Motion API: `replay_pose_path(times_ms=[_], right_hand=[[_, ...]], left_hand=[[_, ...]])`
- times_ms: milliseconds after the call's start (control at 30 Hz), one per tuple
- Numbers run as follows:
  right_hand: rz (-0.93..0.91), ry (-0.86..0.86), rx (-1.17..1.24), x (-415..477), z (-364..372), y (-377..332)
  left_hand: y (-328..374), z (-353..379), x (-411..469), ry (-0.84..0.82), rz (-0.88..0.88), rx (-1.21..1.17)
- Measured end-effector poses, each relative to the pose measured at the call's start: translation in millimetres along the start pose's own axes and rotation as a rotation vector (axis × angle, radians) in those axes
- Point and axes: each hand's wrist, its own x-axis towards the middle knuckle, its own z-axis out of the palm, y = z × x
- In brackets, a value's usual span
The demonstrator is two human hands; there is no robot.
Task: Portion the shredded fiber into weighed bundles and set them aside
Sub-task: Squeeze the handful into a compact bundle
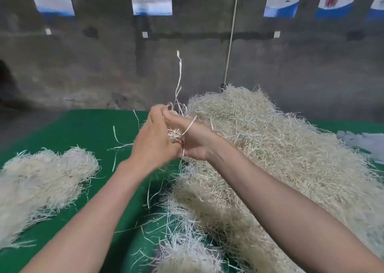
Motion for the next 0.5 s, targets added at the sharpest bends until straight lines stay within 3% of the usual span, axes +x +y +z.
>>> replay_pose_path(times_ms=[100,133,167,233,300,333,400,433,500], right_hand=[[0.004,0.135,0.045,-2.5,8.7,8.3],[0.006,0.161,0.051,-5.9,9.8,8.8],[0.013,0.177,0.053,-9.4,10.7,10.0],[0.011,0.224,0.062,-18.1,11.7,16.0],[0.017,0.313,0.093,-29.1,14.8,27.7],[0.017,0.346,0.148,-33.7,14.4,37.2],[0.014,0.358,0.293,-42.4,12.3,59.3],[0.012,0.365,0.293,-46.9,11.6,73.0],[0.038,0.411,0.136,-56.9,12.8,98.1]], left_hand=[[-7.0,-27.4,-8.8,-0.302,-0.043,-0.370],[-13.4,-31.9,-10.9,-0.330,-0.082,-0.535],[-18.7,-33.7,-13.6,-0.264,-0.158,-0.725],[-29.1,-32.5,-20.8,0.062,-0.350,-0.993],[-40.4,-28.0,-36.1,0.284,-0.524,-0.917],[-45.0,-23.7,-47.0,0.252,-0.603,-0.913],[-45.6,-16.1,-72.4,-0.148,-0.793,-1.090],[-43.1,-13.9,-85.9,-0.338,-0.855,-1.201],[-36.7,-8.2,-105.4,-0.478,-0.889,-1.312]])
